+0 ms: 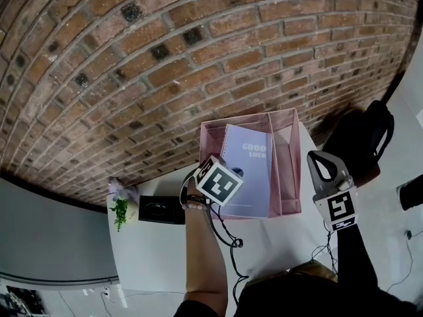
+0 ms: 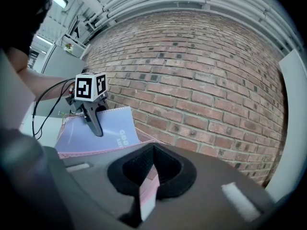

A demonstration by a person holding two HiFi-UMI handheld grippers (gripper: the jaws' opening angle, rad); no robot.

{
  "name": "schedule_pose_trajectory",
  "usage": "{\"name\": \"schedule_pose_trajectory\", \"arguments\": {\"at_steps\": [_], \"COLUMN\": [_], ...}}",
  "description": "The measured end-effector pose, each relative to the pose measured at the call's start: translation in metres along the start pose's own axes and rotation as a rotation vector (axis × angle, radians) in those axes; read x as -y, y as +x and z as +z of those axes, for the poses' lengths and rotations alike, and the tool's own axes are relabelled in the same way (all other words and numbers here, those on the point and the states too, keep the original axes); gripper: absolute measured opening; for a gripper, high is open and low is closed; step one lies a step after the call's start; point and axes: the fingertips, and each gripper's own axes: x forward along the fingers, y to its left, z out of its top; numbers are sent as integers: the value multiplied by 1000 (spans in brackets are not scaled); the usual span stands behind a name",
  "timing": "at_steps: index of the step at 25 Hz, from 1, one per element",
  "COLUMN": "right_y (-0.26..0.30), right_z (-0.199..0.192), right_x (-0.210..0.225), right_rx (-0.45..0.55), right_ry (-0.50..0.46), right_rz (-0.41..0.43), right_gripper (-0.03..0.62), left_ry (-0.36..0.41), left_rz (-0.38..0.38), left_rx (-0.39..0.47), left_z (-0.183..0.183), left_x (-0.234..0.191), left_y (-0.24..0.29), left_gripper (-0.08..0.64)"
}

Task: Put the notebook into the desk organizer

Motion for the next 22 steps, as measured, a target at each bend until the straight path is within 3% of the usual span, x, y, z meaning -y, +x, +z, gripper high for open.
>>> {"name": "schedule_pose_trajectory", "arguments": {"at_steps": [4, 14, 22], "right_y": [-3, -12, -26], "right_z": [1, 6, 17], "right_x": [-6, -22, -41], "right_rx": [-1, 0, 14], "right_ry": [-1, 18, 23], "right_rz": [4, 8, 15], "right_gripper": [0, 0, 0], "left_ry": [69, 78, 68], "left_rz": [94, 343, 406], "left_rx": [26, 129, 150], "left_z": [0, -2, -17], "left_x": [-4, -15, -12], "left_y": [-1, -13, -27], "left_gripper": [258, 363, 386]}}
